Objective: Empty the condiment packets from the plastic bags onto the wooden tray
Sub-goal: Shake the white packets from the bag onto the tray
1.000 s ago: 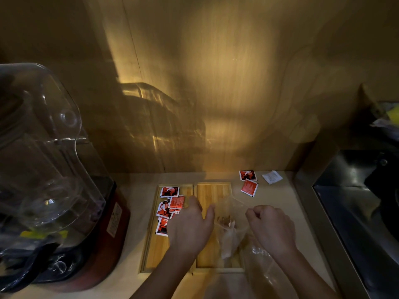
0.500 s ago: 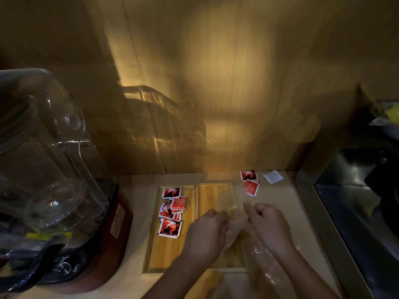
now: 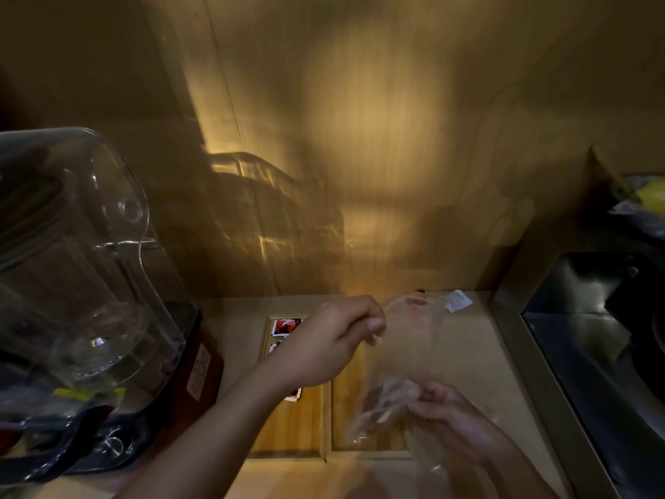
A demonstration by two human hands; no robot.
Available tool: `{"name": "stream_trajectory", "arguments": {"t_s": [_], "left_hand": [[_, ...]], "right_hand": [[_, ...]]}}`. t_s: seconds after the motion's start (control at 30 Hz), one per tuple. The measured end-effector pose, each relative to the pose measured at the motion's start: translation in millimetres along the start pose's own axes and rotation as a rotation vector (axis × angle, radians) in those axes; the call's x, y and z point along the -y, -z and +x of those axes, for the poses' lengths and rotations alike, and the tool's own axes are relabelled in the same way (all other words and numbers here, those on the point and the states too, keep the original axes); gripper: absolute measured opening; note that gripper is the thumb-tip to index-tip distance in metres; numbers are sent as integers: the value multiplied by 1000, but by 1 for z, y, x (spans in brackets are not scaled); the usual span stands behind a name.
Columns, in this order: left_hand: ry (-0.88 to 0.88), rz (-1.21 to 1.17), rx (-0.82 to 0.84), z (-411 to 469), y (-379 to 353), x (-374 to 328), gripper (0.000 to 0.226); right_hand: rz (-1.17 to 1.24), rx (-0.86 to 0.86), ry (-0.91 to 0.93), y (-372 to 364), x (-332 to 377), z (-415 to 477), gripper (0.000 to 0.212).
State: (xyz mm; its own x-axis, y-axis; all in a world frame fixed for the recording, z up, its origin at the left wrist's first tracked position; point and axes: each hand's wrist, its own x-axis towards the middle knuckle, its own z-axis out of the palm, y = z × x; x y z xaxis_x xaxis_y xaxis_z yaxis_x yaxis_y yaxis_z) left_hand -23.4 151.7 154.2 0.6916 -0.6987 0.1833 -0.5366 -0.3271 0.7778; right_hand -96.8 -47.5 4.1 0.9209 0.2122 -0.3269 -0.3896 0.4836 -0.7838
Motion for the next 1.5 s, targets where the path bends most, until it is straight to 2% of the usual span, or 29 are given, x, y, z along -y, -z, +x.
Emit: {"name": "stream_trajectory", "arguments": {"t_s": [0.07,0.23,0.3,0.43,0.47,0.67,0.77,0.97,1.13,1.23,1.3,1.37,1.43,1.5], "left_hand": [[39,-147,-42,-1,4,-3,19],[115,-391,-165,0,2,5,17],[221,-451,-242,0,0,16,20],[446,-498,-322,-3,-12,54,20],[495,-504,-317,-4,-17,66,21],[678,-400,-222,-11,-40,127,26],[695,-333,-182,-5,-41,141,26],[756,-267,-148,14,-44,170,27],[812,-296,-146,16,-51,186,27],[828,-313,-253,15,-51,193,13],[870,-276,-386,12,-52,194,23],[920,-257,-451,2,-59,186,29],[928,-227,-385,-15,-71,175,20],[942,-148,-223,-34,-86,166,9]], "right_hand": [[-9,-10,-37,3,-9,0,56],[22,-199,-25,14,-25,6,59],[59,-238,-8,13,-25,4,49],[3,-337,-42,14,-30,-3,9],[-23,-377,-66,17,-35,-3,14],[-146,-528,-178,19,-57,-2,25],[-174,-553,-212,16,-58,5,29],[-190,-650,-235,12,-60,20,16],[-198,-631,-221,9,-61,24,25],[-178,-639,-215,7,-59,24,24],[-201,-661,-226,8,-58,24,21],[-221,-664,-244,9,-57,26,19],[-236,-650,-256,10,-57,27,21],[-232,-638,-259,10,-58,26,23]]}}
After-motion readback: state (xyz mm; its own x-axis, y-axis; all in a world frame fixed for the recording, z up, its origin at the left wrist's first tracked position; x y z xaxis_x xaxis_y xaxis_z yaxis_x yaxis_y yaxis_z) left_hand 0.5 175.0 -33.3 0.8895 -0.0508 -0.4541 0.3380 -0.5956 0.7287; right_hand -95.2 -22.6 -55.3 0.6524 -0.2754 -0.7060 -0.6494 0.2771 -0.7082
